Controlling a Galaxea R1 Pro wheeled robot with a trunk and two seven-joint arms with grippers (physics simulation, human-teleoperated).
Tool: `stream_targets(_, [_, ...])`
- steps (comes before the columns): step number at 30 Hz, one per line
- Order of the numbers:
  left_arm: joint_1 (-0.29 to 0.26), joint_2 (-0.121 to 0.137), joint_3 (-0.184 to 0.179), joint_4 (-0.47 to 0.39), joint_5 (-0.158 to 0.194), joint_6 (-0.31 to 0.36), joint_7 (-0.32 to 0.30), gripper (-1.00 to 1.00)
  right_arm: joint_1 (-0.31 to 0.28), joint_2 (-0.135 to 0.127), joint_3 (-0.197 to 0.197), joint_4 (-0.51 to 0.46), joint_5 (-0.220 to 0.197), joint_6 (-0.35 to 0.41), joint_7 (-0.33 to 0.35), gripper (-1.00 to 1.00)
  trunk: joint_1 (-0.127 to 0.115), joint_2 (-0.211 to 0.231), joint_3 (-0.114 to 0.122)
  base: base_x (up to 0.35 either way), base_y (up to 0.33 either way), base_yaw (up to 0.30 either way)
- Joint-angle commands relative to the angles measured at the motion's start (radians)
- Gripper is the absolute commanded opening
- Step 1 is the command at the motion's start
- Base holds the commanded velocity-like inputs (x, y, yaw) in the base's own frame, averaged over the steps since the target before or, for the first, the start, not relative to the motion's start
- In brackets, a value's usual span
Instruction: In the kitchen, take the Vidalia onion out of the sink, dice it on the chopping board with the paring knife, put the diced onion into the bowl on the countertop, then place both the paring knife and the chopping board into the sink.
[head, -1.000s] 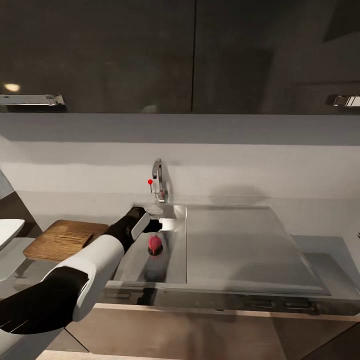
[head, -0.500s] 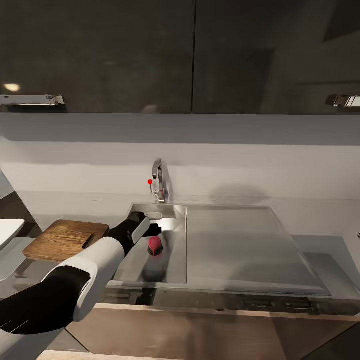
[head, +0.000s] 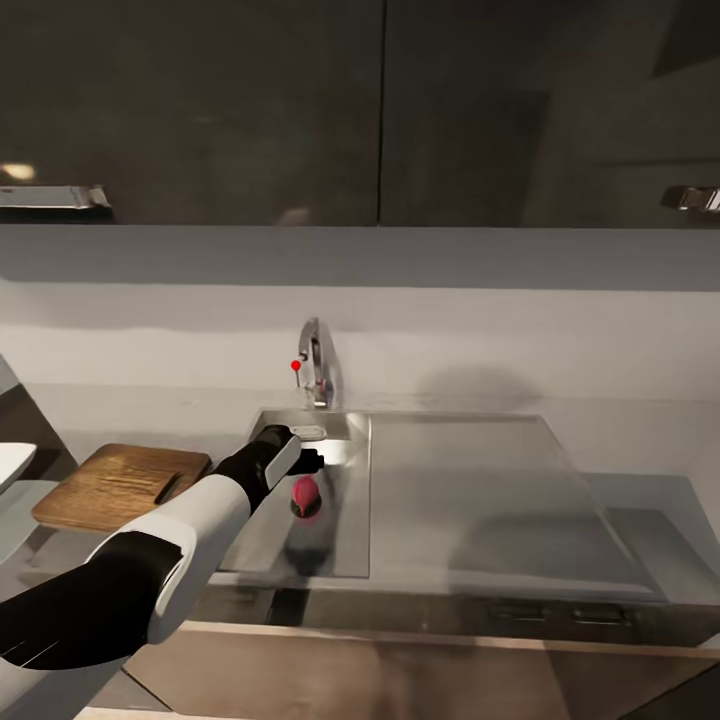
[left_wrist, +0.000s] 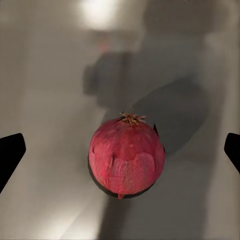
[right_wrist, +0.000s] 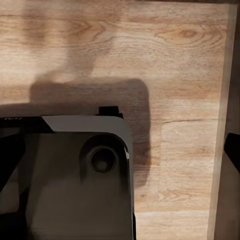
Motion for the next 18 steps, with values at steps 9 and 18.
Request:
stream_targets(9, [-0.001,0.001,-0.008,0.002,0.011,0.003,0.008,1.0,-0.001,0.001,0.008,0.001,-0.01,-0.003,-0.003,1.0,0.0,-0.001,-0.002,0.007,-0.004,0.0])
stream_targets(18, [-0.001,0.0,-0.009,0.005,0.011,0.003,0.008,1.0,-0.001,0.001,0.008,0.001,-0.01,-0.003,-0.003,1.0,0.0,-0.001,-0.009,0.0,0.0,0.0])
